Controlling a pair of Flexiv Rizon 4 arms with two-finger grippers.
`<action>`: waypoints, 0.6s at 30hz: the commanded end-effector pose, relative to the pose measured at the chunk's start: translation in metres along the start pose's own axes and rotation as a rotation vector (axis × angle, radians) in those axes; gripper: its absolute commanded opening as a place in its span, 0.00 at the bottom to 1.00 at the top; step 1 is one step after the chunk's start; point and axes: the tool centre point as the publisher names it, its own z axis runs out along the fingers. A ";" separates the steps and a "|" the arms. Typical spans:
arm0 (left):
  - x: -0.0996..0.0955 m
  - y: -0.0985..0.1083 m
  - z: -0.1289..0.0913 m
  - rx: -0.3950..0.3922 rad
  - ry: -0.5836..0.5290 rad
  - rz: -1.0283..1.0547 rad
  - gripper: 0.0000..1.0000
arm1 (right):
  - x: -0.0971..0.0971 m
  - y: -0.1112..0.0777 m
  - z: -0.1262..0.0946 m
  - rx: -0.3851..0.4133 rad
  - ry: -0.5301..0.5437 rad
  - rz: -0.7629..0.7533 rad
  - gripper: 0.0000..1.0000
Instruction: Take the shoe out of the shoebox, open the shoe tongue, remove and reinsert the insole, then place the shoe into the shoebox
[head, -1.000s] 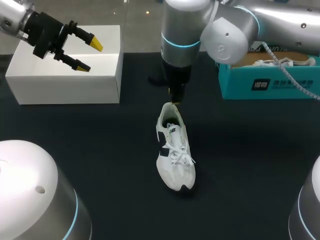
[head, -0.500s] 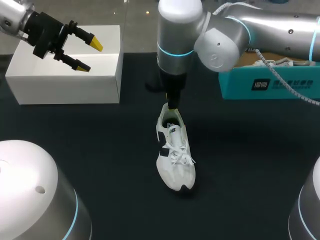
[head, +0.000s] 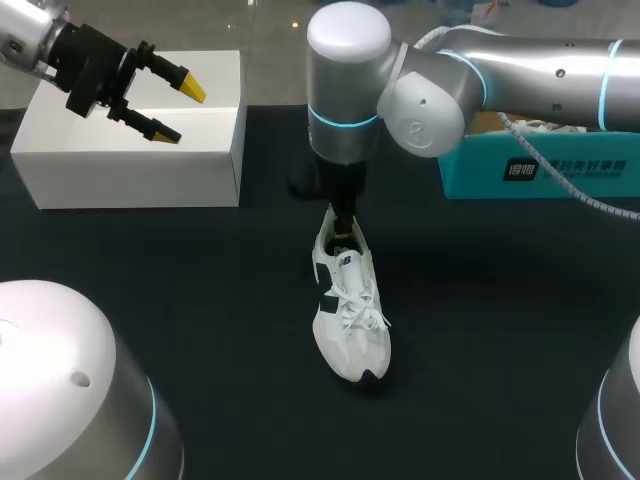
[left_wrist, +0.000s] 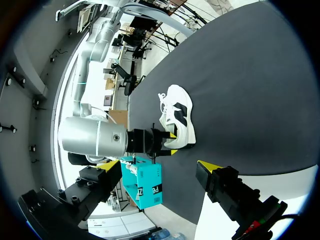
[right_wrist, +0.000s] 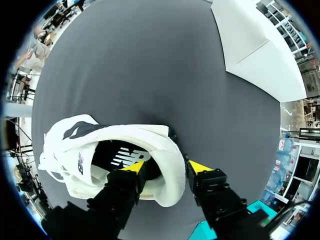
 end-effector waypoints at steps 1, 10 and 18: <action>0.000 0.000 0.000 0.001 0.002 0.001 1.00 | -0.003 0.002 0.009 0.003 0.012 -0.001 0.54; 0.000 0.000 0.000 0.001 0.002 0.001 1.00 | 0.002 0.004 0.020 0.008 0.034 0.006 0.50; 0.000 0.000 0.000 0.001 0.002 0.001 1.00 | 0.006 0.001 0.019 0.035 0.041 0.022 0.00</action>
